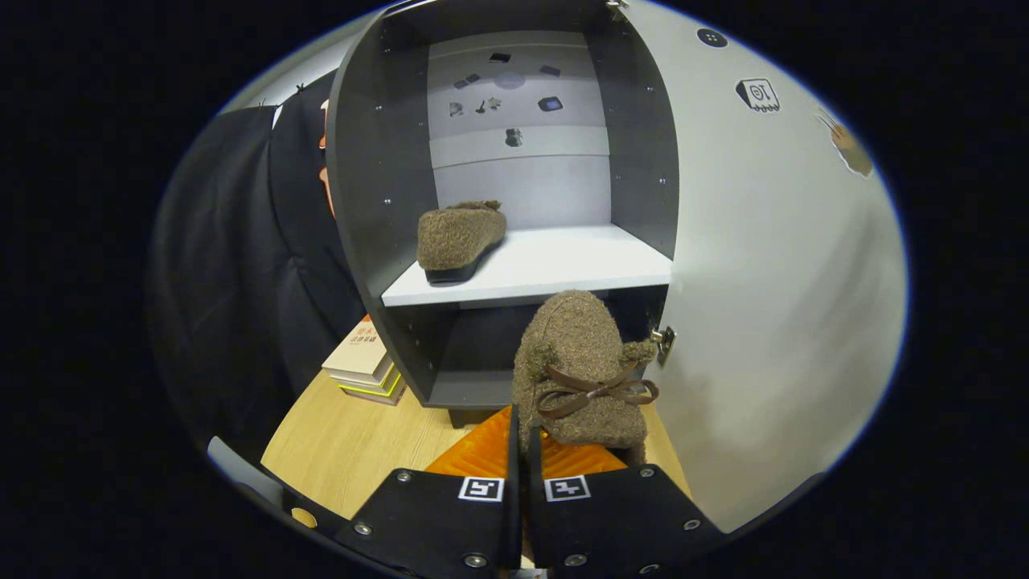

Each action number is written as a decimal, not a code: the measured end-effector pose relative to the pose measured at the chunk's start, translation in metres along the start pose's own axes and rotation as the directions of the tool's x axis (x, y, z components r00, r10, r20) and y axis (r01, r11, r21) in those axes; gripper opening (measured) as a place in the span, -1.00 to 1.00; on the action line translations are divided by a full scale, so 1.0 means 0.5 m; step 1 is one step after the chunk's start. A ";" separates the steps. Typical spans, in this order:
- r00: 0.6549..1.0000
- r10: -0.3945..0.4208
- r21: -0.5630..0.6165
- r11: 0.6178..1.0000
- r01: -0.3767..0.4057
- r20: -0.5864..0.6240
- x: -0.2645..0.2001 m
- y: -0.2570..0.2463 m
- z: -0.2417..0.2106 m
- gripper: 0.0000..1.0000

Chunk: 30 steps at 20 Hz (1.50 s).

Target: Open the shoe cabinet door, grab the shoes and put them into the shoe cabinet, then close the shoe cabinet door.

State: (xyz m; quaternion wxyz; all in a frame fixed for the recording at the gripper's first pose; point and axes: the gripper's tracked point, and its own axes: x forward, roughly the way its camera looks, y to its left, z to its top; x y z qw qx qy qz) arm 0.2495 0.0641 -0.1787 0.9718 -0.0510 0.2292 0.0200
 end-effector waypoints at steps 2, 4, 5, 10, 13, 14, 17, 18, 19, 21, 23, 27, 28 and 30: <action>1.000 0.001 -0.009 1.000 -0.001 0.026 0.003 -0.003 0.037 -0.91; 0.999 0.003 -0.019 1.000 -0.002 0.040 0.013 -0.004 0.071 -0.91; 0.999 0.002 -0.024 1.000 -0.001 0.045 0.019 -0.003 0.085 -0.91; 0.998 0.002 -0.051 0.999 0.002 0.067 0.049 -0.016 0.159 -0.92; 0.998 -0.001 -0.070 0.998 0.006 0.065 0.079 -0.023 0.200 -0.91; 0.998 -0.004 -0.079 0.997 0.009 0.066 0.090 -0.026 0.215 -0.91; 0.998 -0.003 -0.101 0.995 0.009 0.063 0.133 -0.029 0.258 -0.92; 0.998 0.000 -0.108 0.994 0.006 0.061 0.150 -0.028 0.271 -0.91; 0.998 0.001 -0.113 0.994 0.006 0.063 0.167 -0.027 0.284 -0.92; 0.998 0.006 -0.122 0.993 0.002 0.061 0.198 -0.026 0.310 -0.91; 0.999 0.010 -0.129 0.992 -0.004 0.047 0.235 -0.023 0.331 -0.91; 0.999 0.016 -0.139 0.990 -0.011 0.032 0.310 -0.017 0.366 -0.91; 1.000 0.012 -0.144 0.990 -0.009 0.022 0.327 -0.017 0.369 -0.91; 1.000 -0.002 -0.155 0.988 0.003 0.005 0.358 -0.024 0.377 -0.91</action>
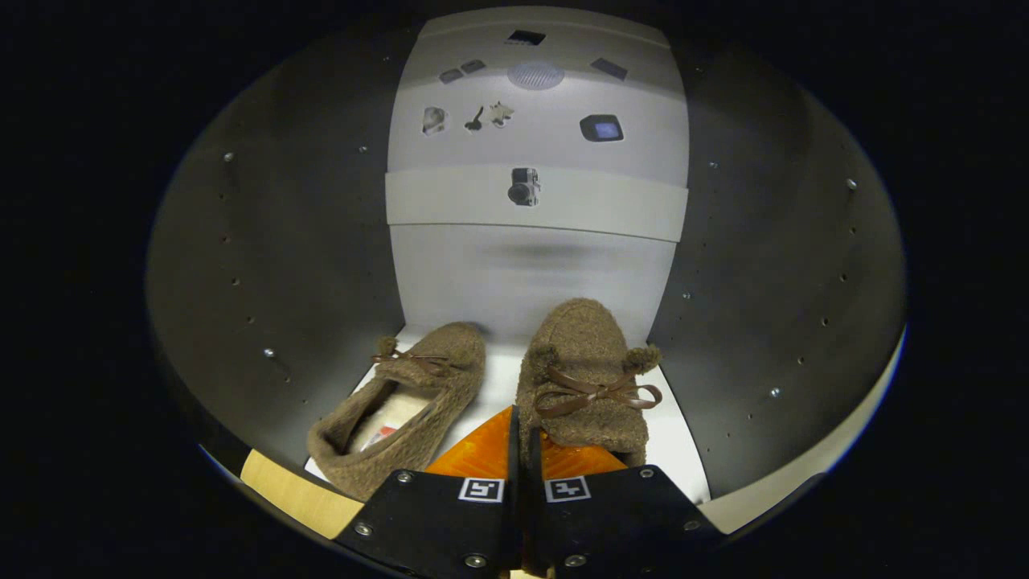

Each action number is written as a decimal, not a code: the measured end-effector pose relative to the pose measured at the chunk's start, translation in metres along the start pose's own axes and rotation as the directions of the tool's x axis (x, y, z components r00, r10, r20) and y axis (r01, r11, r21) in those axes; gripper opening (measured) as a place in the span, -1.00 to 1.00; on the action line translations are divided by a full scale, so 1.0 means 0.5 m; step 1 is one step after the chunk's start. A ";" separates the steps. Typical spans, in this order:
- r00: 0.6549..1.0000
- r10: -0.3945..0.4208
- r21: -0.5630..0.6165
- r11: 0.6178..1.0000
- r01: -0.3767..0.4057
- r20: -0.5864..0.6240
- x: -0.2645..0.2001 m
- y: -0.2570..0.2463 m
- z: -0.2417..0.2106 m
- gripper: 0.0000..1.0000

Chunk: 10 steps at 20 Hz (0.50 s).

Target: Open the shoe cabinet door, grab the shoes and put them into the shoe cabinet, then close the shoe cabinet door.

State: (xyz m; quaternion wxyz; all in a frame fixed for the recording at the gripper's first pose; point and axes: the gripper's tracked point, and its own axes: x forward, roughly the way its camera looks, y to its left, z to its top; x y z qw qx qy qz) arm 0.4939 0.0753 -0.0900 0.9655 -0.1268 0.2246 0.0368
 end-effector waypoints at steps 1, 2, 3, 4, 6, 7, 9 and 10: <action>1.000 -0.001 0.008 1.000 0.001 -0.005 0.012 -0.003 0.006 -0.91; 1.000 0.002 0.011 1.000 -0.002 -0.015 0.026 -0.005 0.010 -0.91; 1.000 0.001 0.011 1.000 -0.001 -0.031 0.039 -0.009 0.010 -0.91; 0.999 0.001 0.011 1.000 0.000 -0.050 0.051 -0.012 0.007 -0.91; 0.997 0.000 0.024 1.000 0.002 -0.071 0.073 -0.014 0.002 -0.91; 0.997 -0.001 0.028 1.000 0.003 -0.082 0.081 -0.015 -0.003 -0.91; 0.994 -0.003 0.034 0.999 0.006 -0.106 0.094 -0.018 -0.017 -0.91; 0.994 -0.001 0.041 0.999 0.006 -0.112 0.100 -0.018 -0.020 -0.89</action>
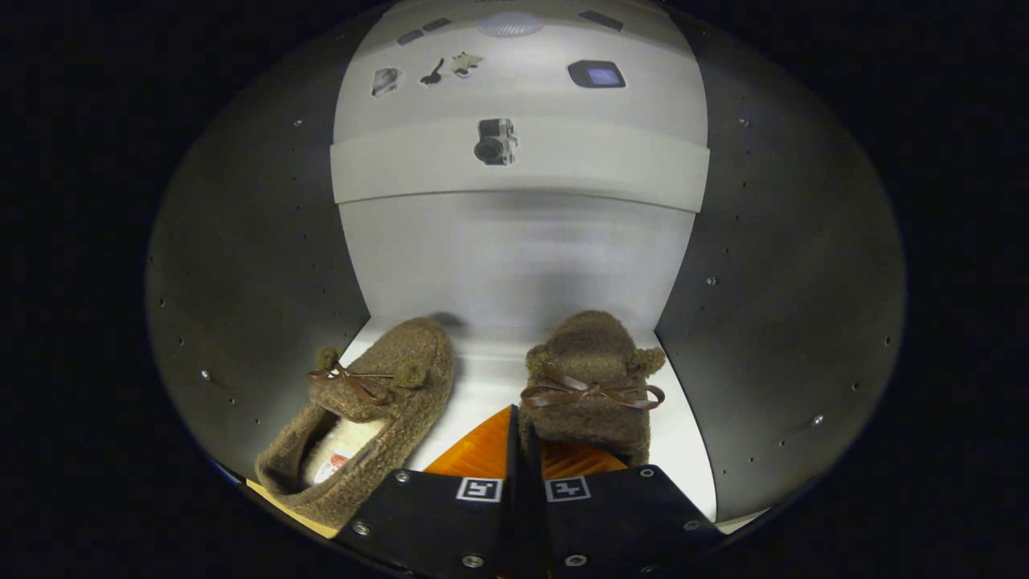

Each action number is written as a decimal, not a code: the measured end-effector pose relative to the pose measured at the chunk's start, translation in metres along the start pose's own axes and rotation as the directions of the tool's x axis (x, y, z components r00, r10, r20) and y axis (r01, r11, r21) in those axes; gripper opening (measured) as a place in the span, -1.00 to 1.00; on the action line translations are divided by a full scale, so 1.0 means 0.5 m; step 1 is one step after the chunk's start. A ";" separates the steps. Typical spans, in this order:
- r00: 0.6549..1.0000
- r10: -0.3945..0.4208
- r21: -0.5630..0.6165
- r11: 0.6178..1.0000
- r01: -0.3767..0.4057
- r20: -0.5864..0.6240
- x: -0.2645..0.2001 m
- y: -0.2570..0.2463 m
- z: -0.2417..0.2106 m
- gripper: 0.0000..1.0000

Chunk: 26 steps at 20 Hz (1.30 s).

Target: Open the shoe cabinet door, grab the shoes and put them into the shoe cabinet, then close the shoe cabinet door.

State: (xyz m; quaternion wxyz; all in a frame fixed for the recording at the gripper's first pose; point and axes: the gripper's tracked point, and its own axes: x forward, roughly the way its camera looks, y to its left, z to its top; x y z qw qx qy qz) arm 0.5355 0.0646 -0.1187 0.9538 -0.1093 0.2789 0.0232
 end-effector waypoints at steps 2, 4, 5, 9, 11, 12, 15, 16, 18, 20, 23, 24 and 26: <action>1.000 0.005 0.017 1.000 -0.005 -0.005 0.005 0.005 -0.001 -0.70; 1.000 0.001 0.024 1.000 -0.001 -0.005 0.003 0.002 -0.002 -0.66; 1.000 0.000 0.029 1.000 0.000 -0.004 -0.003 0.002 -0.002 -0.63; 1.000 0.001 0.037 0.999 -0.002 0.014 -0.039 -0.002 -0.001 -0.61; 0.999 0.004 0.046 0.999 -0.006 0.043 -0.063 0.001 0.007 -0.61; 0.999 -0.001 0.048 0.999 -0.001 0.054 -0.074 -0.002 0.009 -0.62; 0.996 -0.004 0.056 0.998 -0.001 0.091 -0.117 -0.002 0.021 -0.61; 0.994 -0.007 0.054 0.999 0.001 0.105 -0.133 -0.002 0.024 -0.61; 0.992 -0.006 0.060 0.998 -0.001 0.127 -0.170 0.000 0.028 -0.61; 0.986 -0.014 0.061 0.998 0.004 0.164 -0.216 0.001 0.033 -0.61; 0.978 -0.013 0.058 0.998 0.001 0.208 -0.292 0.013 0.032 -0.61; 0.976 -0.015 0.060 0.998 0.002 0.219 -0.315 0.016 0.029 -0.61; 0.971 -0.016 0.057 0.998 0.002 0.238 -0.364 0.023 0.022 -0.61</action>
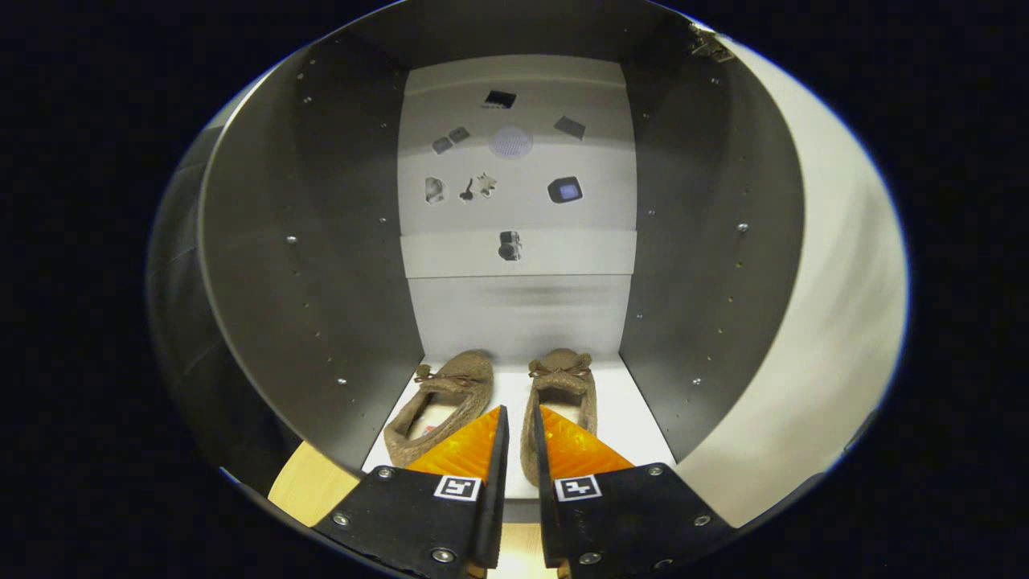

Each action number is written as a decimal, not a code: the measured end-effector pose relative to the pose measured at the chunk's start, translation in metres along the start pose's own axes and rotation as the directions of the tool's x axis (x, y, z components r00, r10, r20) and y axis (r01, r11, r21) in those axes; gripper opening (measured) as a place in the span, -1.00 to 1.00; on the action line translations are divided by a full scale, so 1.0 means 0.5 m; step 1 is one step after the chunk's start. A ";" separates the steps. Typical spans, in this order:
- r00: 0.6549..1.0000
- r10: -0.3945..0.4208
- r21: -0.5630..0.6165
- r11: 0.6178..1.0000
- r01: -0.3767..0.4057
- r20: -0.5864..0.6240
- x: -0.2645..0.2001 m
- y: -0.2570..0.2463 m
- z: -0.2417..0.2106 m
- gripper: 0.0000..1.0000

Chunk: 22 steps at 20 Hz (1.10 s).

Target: Open the shoe cabinet door, grab the shoes and put them into the shoe cabinet, then close the shoe cabinet door.

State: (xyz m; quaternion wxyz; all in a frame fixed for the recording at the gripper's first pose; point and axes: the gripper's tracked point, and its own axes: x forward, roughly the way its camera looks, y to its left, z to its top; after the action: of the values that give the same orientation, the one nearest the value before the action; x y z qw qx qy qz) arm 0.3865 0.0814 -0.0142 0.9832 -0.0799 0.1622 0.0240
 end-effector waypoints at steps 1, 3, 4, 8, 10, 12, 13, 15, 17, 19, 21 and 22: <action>1.000 0.004 0.004 1.000 -0.004 0.008 -0.025 0.004 0.001 -0.60; 1.000 0.001 0.003 1.000 -0.001 0.022 -0.070 0.007 0.003 -0.60; 1.000 -0.010 0.000 1.000 0.010 0.029 -0.090 0.001 0.003 -0.60; 0.998 -0.035 0.010 0.999 0.034 0.054 -0.174 -0.007 0.004 -0.60; 0.997 -0.054 0.003 0.999 0.054 0.063 -0.211 -0.015 -0.001 -0.60; 0.996 -0.058 0.014 0.998 0.057 0.068 -0.252 -0.018 -0.006 -0.60; 0.995 -0.063 0.016 0.998 0.062 0.075 -0.270 -0.020 -0.010 -0.60; 0.993 -0.082 0.008 0.997 0.082 0.081 -0.298 -0.031 -0.014 -0.60; 0.993 -0.084 0.014 0.996 0.084 0.080 -0.336 -0.036 -0.020 -0.58; 0.993 -0.087 0.021 0.996 0.086 0.085 -0.370 -0.040 -0.025 -0.57; 0.992 -0.093 0.017 0.996 0.091 0.088 -0.400 -0.048 -0.034 -0.57; 0.993 -0.087 0.022 0.996 0.086 0.086 -0.419 -0.047 -0.042 -0.57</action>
State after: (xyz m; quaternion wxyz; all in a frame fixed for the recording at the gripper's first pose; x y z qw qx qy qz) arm 0.1833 0.0504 0.0372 0.9901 -0.0767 0.1161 -0.0167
